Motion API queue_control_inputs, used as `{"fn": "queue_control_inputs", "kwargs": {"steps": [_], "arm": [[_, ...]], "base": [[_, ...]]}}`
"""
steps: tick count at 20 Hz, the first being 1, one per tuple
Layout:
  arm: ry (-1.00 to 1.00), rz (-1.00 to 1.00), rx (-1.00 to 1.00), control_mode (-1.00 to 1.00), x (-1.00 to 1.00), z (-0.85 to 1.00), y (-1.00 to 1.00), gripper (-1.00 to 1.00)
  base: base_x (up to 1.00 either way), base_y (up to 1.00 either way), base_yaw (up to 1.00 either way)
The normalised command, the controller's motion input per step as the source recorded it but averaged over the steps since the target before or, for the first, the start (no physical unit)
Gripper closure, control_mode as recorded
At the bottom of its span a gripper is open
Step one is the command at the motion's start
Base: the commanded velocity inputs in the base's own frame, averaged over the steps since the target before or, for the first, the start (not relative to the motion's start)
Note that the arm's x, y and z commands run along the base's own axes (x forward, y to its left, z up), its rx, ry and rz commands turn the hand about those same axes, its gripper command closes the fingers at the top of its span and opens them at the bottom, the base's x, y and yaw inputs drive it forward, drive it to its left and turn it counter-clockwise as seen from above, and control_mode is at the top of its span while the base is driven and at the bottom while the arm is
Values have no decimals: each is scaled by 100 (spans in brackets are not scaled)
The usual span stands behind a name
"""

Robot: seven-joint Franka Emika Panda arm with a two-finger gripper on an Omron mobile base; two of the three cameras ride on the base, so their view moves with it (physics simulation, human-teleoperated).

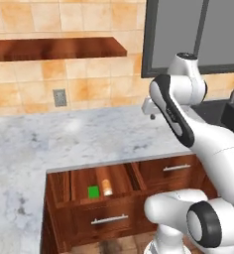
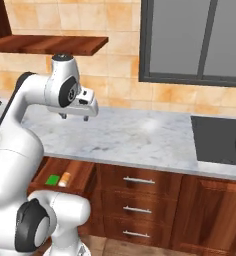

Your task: Restock the sink supplies by placing the sponge and soap dispenser on the counter and next to the sink. Make sure the soap dispenser is upright.

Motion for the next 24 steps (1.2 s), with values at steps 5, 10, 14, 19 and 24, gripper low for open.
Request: {"fn": "queue_control_inputs", "kwargs": {"steps": [5,10,14,19,24], "arm": [[0,0,0,100,0,0,0,-100],[0,0,0,100,0,0,0,-100],[0,0,0,100,0,0,0,-100],[5,0,0,-100,37,-41,33,-100],[1,0,0,-100,18,-56,32,-100]], "base": [[-1,26,-1],[-76,-1,0],[-25,31,0],[2,7,0],[0,0,0]]}}
